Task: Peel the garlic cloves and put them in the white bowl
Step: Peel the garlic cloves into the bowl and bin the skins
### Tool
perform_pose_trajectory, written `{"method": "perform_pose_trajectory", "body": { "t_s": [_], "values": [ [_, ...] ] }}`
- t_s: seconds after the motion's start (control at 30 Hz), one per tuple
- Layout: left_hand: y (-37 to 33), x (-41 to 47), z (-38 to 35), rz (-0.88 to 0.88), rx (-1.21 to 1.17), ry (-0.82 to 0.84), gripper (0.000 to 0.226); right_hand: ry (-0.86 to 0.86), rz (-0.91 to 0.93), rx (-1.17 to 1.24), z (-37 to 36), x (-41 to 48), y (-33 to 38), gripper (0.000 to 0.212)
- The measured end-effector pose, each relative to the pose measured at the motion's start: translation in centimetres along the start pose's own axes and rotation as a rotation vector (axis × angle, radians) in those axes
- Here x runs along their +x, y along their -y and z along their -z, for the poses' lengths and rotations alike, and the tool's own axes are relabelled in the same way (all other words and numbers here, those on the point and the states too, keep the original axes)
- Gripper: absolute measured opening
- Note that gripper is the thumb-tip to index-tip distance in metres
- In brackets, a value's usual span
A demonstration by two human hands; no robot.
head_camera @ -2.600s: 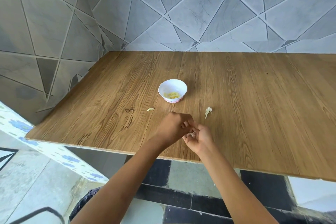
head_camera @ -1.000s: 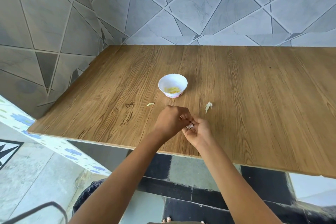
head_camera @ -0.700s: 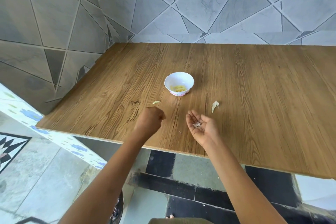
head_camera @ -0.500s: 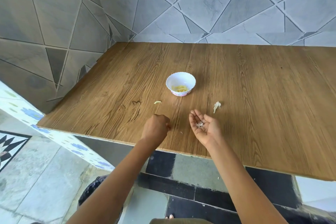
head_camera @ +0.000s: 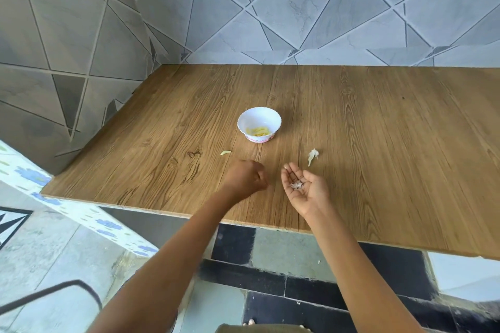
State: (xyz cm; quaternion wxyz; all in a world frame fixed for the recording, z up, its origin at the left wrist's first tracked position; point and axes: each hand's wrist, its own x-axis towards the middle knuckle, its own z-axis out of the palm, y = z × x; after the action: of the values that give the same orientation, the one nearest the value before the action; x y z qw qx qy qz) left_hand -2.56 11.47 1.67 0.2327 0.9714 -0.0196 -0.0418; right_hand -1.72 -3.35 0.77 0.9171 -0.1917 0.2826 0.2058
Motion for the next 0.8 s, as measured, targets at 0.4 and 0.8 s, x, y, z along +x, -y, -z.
{"method": "perform_pose_trajectory", "body": {
  "t_s": [0.4,0.8],
  "values": [
    [-0.2,-2.8,2.5,-0.096,-0.285,-0.215,0.016,-0.035,-0.089,-0.142,-2.6,0.0,-4.5,0.031],
    [14.2,-21.0,4.4,0.677,-1.012,-0.851,0.018,0.218,-0.586,-0.548,-5.0,0.1,-23.5,0.035]
  ]
}}
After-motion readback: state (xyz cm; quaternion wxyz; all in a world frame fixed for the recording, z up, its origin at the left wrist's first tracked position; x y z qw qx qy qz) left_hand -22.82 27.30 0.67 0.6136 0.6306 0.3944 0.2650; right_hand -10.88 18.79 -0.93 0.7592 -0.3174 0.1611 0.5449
